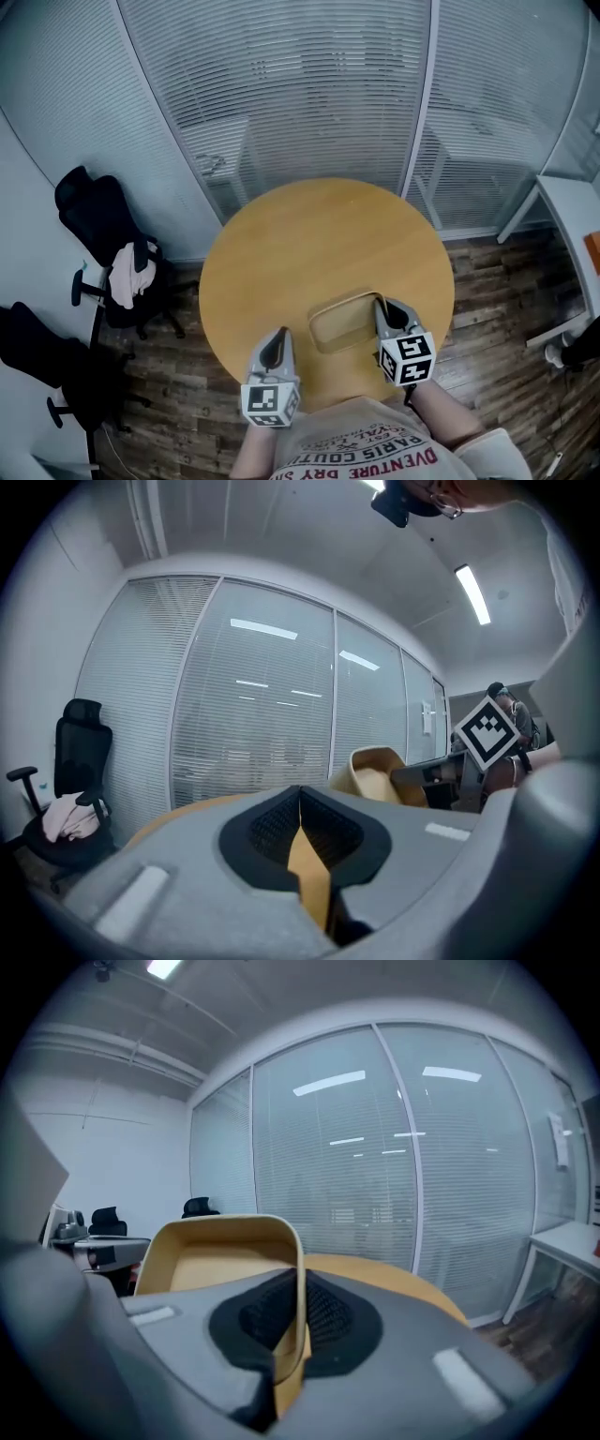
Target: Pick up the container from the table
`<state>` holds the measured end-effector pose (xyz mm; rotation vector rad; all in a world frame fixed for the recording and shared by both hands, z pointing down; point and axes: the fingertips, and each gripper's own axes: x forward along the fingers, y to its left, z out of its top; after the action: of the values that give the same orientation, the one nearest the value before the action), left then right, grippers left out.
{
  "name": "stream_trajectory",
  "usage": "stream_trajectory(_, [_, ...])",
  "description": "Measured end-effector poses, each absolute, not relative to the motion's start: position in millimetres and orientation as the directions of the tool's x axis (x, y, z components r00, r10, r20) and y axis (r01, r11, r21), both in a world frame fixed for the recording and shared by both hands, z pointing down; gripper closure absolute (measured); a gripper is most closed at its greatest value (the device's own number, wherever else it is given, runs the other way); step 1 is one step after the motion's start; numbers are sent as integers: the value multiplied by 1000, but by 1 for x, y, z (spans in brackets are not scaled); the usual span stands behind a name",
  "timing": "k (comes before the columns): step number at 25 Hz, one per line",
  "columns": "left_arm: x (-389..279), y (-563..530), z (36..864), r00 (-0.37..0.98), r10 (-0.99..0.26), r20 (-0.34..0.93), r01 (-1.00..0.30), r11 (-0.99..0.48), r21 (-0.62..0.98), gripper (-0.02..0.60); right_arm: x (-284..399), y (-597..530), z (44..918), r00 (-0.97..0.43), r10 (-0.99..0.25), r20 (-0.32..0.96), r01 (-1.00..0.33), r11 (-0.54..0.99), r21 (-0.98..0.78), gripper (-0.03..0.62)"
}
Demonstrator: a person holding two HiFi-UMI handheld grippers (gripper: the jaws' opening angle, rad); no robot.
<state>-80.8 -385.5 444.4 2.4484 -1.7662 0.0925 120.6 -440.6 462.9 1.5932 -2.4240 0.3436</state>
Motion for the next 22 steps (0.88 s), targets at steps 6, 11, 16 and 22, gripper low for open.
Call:
stream_trajectory(6, [-71, -387, 433, 330, -939, 100, -944, -326, 51, 574, 134, -436, 432, -373, -911, 175, -928, 366, -69, 588])
stream_trajectory(11, [-63, -385, 433, 340, -935, 99, -940, -337, 47, 574, 144, -435, 434, -358, -920, 157, -933, 348, -88, 588])
stream_trajectory(16, [-59, -383, 434, 340, -935, 102, -940, -338, 44, 572, 144, -434, 440, -361, -917, 170, -932, 350, -93, 588])
stream_trajectory(22, [-62, -383, 435, 331, -937, 110, -944, -328, 43, 574, 137, -434, 445, -371, -910, 188, -928, 356, -105, 588])
